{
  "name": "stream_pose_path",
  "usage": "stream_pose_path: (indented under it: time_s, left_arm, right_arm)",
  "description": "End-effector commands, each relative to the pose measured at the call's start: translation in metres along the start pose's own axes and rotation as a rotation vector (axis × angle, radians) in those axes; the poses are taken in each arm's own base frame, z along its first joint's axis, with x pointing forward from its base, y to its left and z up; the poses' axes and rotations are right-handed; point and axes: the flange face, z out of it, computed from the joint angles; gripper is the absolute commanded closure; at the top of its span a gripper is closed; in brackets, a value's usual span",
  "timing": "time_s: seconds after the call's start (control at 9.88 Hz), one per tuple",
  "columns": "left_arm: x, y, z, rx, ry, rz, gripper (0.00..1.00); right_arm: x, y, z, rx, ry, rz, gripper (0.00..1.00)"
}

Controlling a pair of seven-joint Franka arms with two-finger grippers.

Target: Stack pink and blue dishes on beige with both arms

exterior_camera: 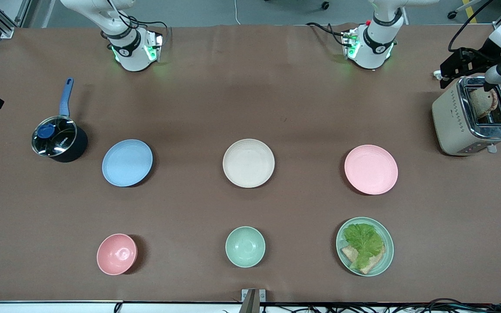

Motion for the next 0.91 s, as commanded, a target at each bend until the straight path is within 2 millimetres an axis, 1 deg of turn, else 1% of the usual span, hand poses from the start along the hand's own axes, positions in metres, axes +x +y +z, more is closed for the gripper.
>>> stream_pose_path:
  time_s: [0.0, 0.1, 0.3, 0.41, 0.51, 0.61, 0.71, 0.81]
  left_arm:
    - [0.008, 0.001, 0.014, -0.007, -0.043, 0.007, 0.0]
    - [0.009, -0.003, 0.009, -0.006, -0.034, 0.003, 0.0]
    - [0.025, -0.007, 0.015, -0.012, -0.049, 0.002, 0.0]
    - [0.034, -0.008, 0.033, -0.014, -0.082, 0.006, 0.0]
    - [0.045, -0.01, 0.055, -0.027, -0.116, 0.003, 0.0]
    - [0.056, -0.012, 0.08, -0.03, -0.121, -0.001, 0.0]
    - [0.061, -0.018, 0.113, -0.03, -0.11, -0.018, 0.0]
    - [0.063, -0.026, 0.157, -0.035, -0.092, -0.04, 0.0]
  right_arm:
    - [0.0, 0.003, 0.0, -0.006, -0.003, 0.002, 0.0]
    - [0.0, 0.003, 0.0, -0.006, -0.003, 0.0, 0.0]
    - [0.001, 0.003, 0.0, -0.008, -0.005, 0.001, 0.0]
    - [0.0, -0.003, -0.001, -0.001, -0.005, -0.003, 0.0]
    - [-0.003, -0.007, 0.005, 0.0, -0.043, -0.013, 0.0]
    - [0.004, -0.016, 0.039, 0.073, -0.111, -0.025, 0.0]
    - [0.012, -0.009, 0.076, 0.169, -0.14, -0.018, 0.0]
    - [0.02, -0.007, 0.116, 0.185, -0.142, -0.072, 0.0]
